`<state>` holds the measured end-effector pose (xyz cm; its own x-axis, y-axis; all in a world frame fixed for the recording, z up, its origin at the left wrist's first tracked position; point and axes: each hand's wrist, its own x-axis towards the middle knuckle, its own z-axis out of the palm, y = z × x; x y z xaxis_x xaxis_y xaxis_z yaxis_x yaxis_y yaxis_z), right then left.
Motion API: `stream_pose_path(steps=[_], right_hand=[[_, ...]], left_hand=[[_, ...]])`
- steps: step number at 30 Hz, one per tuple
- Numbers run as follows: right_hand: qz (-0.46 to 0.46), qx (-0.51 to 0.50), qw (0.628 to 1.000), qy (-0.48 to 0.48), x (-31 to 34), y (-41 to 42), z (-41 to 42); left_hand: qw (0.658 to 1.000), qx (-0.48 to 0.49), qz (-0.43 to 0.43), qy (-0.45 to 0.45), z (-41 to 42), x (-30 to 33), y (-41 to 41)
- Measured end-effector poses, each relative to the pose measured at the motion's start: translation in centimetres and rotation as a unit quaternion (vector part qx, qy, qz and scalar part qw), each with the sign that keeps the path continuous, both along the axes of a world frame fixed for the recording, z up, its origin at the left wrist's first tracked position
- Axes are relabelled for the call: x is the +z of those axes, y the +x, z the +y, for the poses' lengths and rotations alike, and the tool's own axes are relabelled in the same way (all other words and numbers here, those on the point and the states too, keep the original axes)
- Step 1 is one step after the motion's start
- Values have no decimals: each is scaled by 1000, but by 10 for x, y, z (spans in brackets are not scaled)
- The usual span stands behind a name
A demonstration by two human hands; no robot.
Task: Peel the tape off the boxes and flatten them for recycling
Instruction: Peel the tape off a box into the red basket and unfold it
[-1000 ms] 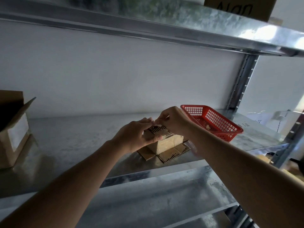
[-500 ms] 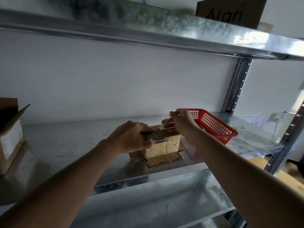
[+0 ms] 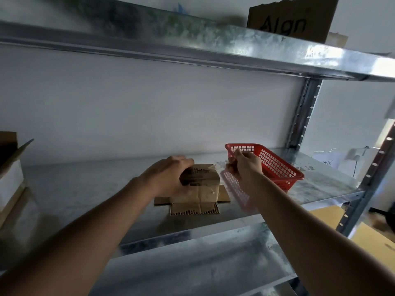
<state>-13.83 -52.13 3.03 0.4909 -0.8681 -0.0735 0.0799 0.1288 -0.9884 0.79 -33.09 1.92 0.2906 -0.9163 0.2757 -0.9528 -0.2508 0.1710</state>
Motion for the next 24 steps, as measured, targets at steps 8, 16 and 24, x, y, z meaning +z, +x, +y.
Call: stream_pose_path(steps=[8, 16, 24], right_hand=[[200, 145, 880, -406, 3, -9, -4], [286, 155, 777, -539, 6, -3, 0], [345, 161, 707, -596, 5, 2, -1]], left_hand=[[996, 26, -69, 40, -19, 1, -15], [997, 23, -78, 15, -24, -2, -19], [998, 12, -51, 47, -26, 2, -13]])
